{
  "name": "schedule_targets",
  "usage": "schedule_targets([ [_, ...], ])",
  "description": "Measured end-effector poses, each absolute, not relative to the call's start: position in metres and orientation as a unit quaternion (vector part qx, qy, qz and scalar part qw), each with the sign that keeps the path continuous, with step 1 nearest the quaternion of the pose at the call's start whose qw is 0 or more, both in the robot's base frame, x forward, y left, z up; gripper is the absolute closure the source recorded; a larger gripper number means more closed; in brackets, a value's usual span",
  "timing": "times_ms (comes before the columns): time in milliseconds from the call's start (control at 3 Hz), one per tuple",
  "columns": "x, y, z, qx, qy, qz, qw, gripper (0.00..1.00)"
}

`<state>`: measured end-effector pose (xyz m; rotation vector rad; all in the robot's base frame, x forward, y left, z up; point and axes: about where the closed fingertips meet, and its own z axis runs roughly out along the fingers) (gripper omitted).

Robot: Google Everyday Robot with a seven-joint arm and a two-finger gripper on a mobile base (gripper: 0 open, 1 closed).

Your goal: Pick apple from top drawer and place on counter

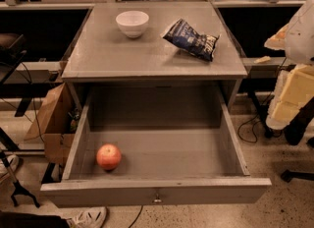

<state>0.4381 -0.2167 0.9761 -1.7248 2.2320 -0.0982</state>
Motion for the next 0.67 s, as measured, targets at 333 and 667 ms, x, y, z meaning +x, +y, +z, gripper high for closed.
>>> schedule_targets([
  [333, 0.438, -0.217, 0.976, -0.603, 0.781, -0.034, 0.159, 0.0],
  [667, 0.444, -0.2, 0.973, -0.601, 0.779, -0.032, 0.177, 0.0],
])
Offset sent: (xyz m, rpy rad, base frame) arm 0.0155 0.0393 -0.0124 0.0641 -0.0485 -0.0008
